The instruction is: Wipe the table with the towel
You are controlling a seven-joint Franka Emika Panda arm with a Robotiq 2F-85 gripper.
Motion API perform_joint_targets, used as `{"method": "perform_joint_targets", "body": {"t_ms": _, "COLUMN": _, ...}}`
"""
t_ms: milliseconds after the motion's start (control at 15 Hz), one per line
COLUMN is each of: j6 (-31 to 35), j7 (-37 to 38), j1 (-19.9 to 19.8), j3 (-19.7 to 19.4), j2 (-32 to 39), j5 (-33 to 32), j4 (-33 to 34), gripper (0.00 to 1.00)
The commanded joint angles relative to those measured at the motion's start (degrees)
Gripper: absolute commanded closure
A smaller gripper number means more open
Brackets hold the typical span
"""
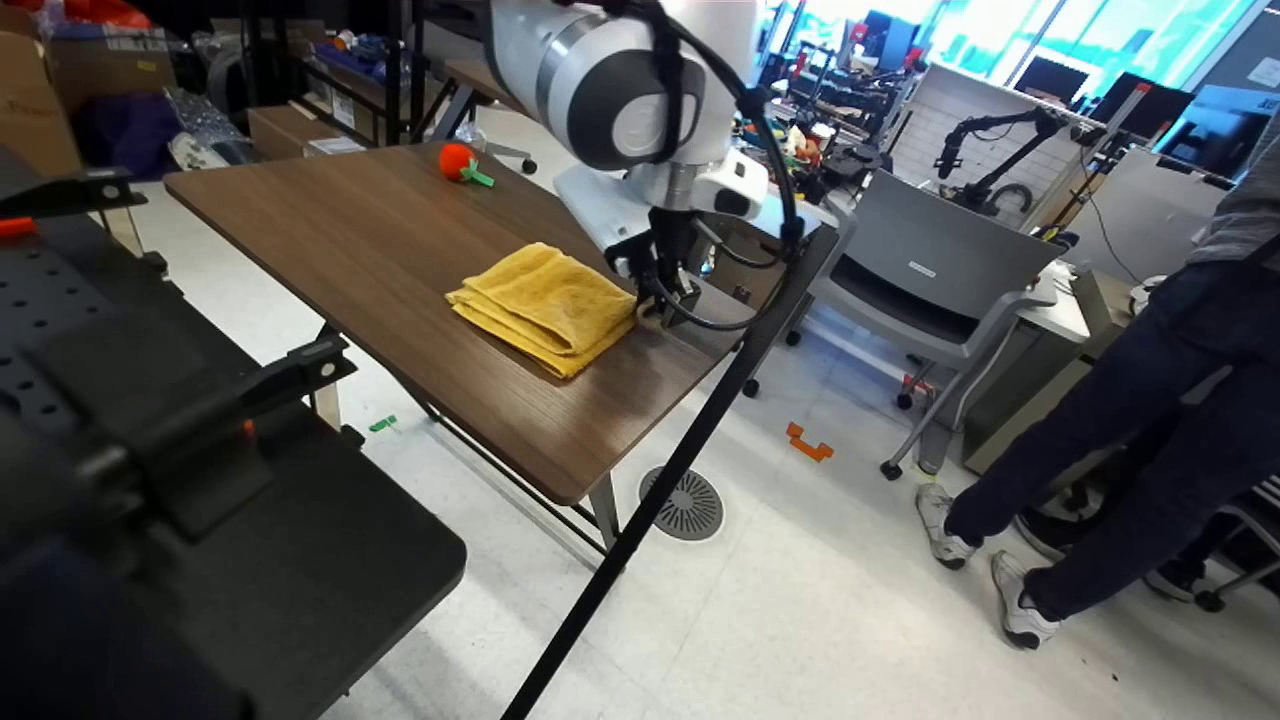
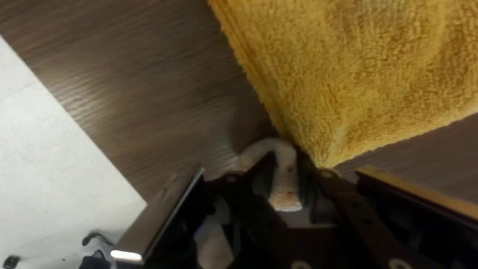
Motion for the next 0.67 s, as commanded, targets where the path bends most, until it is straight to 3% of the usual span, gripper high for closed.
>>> {"method": "perform_joint_targets", "body": {"t_ms": 0, "j6": 11.9, "j7": -0.6, "j1": 7.8, "j3": -2.3, "j2": -7.3, "j5": -3.1, "j4": -13.7, "gripper": 0.96}}
{"method": "perform_joint_targets", "body": {"t_ms": 467, "j6": 32.2, "j7": -1.0, "j1": 30.2, "j3": -8.3, "j2": -9.5, "j5": -5.6, "j4": -26.1, "gripper": 0.96}}
{"method": "perform_joint_targets", "body": {"t_ms": 600, "j6": 37.0, "j7": -3.6, "j1": 29.5, "j3": -3.9, "j2": -9.2, "j5": -7.3, "j4": -26.6, "gripper": 0.96}}
